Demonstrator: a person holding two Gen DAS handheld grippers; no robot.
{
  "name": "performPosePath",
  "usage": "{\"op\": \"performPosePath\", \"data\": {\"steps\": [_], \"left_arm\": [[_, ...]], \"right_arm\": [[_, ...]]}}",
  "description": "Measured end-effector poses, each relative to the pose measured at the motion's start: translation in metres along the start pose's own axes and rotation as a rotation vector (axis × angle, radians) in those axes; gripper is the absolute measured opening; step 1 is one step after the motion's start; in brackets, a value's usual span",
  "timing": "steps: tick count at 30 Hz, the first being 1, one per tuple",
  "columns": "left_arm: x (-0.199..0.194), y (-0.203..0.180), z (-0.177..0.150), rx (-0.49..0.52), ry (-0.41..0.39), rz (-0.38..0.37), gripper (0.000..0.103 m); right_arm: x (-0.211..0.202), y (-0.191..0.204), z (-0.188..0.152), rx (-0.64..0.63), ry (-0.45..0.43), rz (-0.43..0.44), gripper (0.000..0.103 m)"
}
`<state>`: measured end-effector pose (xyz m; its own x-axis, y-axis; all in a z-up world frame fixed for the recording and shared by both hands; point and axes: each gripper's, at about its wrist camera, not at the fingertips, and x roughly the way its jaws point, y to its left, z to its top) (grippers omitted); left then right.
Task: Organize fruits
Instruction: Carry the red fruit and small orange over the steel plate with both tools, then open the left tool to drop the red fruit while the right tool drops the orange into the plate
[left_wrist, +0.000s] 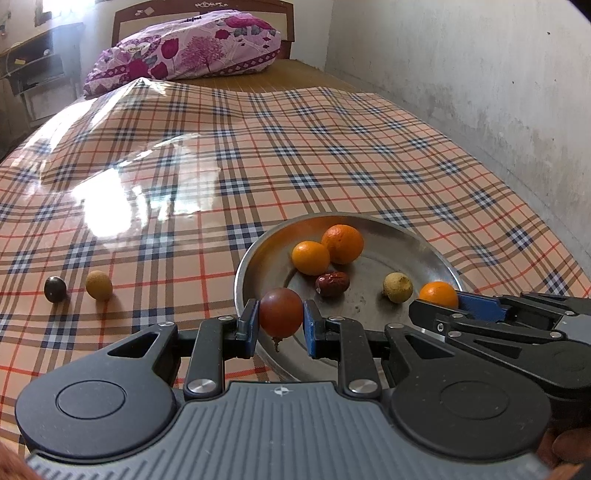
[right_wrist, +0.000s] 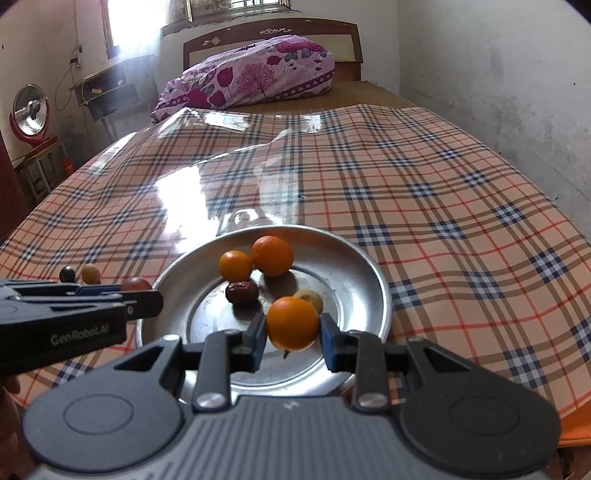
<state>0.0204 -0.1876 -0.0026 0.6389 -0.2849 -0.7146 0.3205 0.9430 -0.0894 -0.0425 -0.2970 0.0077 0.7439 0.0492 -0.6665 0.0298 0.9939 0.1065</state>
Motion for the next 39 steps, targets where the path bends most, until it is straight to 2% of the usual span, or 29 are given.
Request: {"op": "performPosePath", "data": {"steps": [29,35,36,39], "left_arm": [[0.0084,-0.0011,-0.0066,0.032,0.032,-0.015,0.026],[0.0062,0.0008,-0.0057,0.022,0.023,-0.013,0.038],[0.0054,0.0011,-0.0055,0.022,0.022,-0.015,0.038],[0.0024,0.0017,-0.0043,0.024,0.016,-0.011,0.040]], "right_arm": [[0.0031,0.0060,-0.0032,-0.015,0.022,0.016,0.032],[0.0022,0.0071,-0.0035,-0.016,0.021,0.023,0.034],[0.0022,0.0071,-0.0036,-0.017,0.021,0.021,0.037],[0.0013,0.0069,-0.0036,-0.017,0.016,0.023,0.038]]}}
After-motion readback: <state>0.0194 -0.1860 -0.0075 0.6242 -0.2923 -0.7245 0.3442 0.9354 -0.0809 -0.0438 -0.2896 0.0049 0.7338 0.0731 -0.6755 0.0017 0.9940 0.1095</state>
